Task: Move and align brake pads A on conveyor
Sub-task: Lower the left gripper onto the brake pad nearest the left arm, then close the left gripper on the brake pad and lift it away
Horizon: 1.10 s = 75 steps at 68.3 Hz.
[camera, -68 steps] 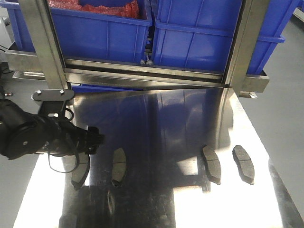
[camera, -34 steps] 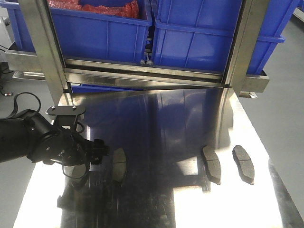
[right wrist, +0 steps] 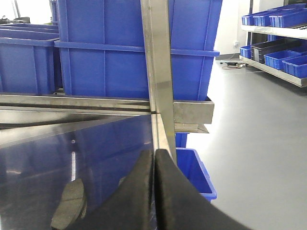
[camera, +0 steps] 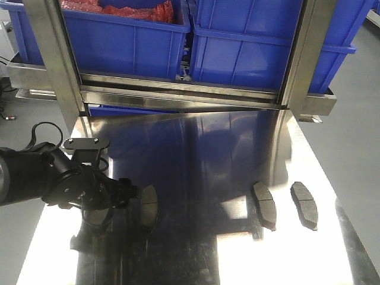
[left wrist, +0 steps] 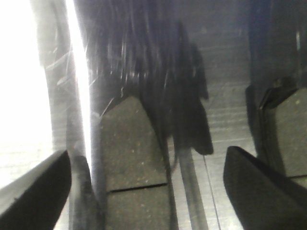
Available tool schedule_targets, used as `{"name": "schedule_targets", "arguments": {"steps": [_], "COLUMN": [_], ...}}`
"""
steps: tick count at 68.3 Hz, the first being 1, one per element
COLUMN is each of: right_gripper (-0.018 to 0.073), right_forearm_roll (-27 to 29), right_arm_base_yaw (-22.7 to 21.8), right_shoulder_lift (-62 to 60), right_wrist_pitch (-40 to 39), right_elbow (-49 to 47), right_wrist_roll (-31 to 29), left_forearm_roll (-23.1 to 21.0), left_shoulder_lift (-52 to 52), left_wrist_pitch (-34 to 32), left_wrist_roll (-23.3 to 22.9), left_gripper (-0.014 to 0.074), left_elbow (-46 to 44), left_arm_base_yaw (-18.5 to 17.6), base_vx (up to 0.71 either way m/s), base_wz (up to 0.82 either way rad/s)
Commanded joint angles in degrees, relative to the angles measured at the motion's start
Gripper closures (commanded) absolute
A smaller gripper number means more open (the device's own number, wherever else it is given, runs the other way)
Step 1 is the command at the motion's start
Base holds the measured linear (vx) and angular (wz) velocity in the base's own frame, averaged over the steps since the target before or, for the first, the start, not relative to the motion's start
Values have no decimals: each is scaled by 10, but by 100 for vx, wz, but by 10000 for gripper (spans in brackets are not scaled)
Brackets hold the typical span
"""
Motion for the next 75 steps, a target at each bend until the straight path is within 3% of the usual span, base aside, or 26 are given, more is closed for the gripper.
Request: {"name": "schedule_targets", "arguments": {"steps": [1, 54, 75], "right_gripper": [569, 569, 569], "right_forearm_roll": [-2, -2, -2], "right_arm_base_yaw": [-4, -4, -4], "right_shoulder_lift": [-9, -9, -9], "right_wrist_pitch": [-42, -42, -42], "right_elbow": [12, 12, 12], "right_wrist_roll": [-3, -3, -3], "left_forearm_roll": [5, 2, 2], "left_shoulder_lift": [-23, 2, -2], "left_wrist_pitch": [-22, -25, 9], "left_wrist_roll": [-5, -4, -4], "left_gripper": [42, 51, 208], "left_elbow": [-16, -16, -16], "left_arm_base_yaw": [-1, -1, -1], "base_vx": [0, 0, 0], "base_wz": [0, 0, 0]}}
